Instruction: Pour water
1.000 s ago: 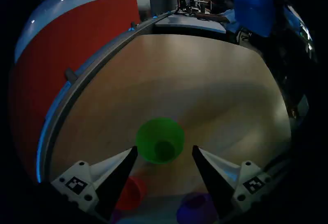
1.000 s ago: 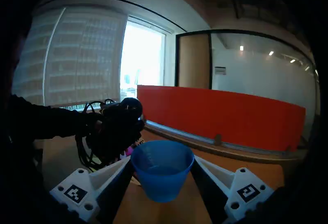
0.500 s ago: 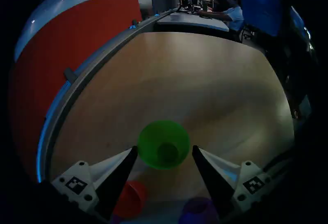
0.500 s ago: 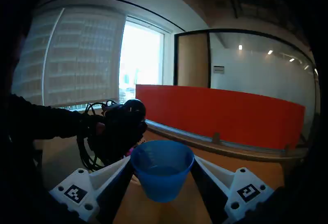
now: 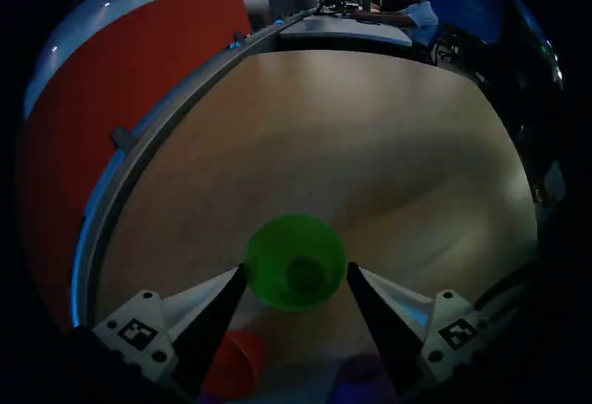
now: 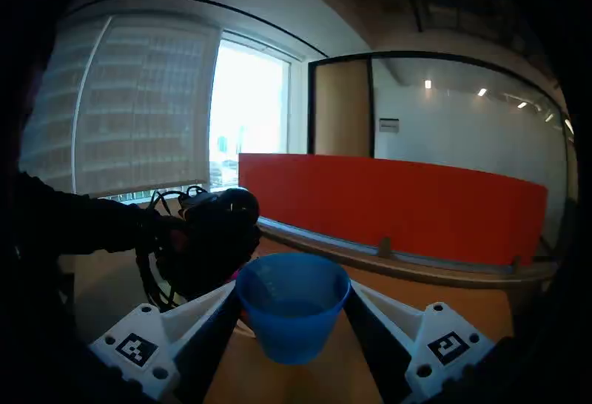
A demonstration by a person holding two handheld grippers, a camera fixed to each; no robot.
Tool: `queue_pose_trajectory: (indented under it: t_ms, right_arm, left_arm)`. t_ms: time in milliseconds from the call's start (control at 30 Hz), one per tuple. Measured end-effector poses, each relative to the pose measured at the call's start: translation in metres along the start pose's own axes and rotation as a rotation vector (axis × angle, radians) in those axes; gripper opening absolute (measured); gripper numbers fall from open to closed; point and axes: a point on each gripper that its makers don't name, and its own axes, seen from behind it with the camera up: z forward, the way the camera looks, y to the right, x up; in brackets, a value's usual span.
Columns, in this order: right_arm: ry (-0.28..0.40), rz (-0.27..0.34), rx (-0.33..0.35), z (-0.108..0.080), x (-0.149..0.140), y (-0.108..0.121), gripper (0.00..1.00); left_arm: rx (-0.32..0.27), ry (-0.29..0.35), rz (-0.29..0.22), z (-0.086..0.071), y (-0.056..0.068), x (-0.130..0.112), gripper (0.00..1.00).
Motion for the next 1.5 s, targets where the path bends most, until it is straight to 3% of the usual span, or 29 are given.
queue_pose_trajectory:
  t_ms: [400,667,1067,1500]
  right_arm:
    - [-0.005,-0.007,-0.006,-0.002,-0.003,0.001,0.91]
    - [-0.005,-0.007,-0.007,-0.003,-0.003,0.002,0.91]
    - [-0.007,-0.004,-0.01,-0.004,-0.006,0.005,0.91]
    - [-0.007,0.001,-0.04,-0.007,-0.003,0.008,0.91]
  left_arm:
    - [0.02,-0.015,0.016,0.002,-0.003,0.001,0.99]
    - [0.029,-0.01,0.015,0.0,-0.004,0.004,0.93]
    - [0.014,0.004,-0.022,-0.002,-0.003,0.007,0.9]
    - [0.061,0.086,-0.053,-0.033,-0.021,0.024,0.9]
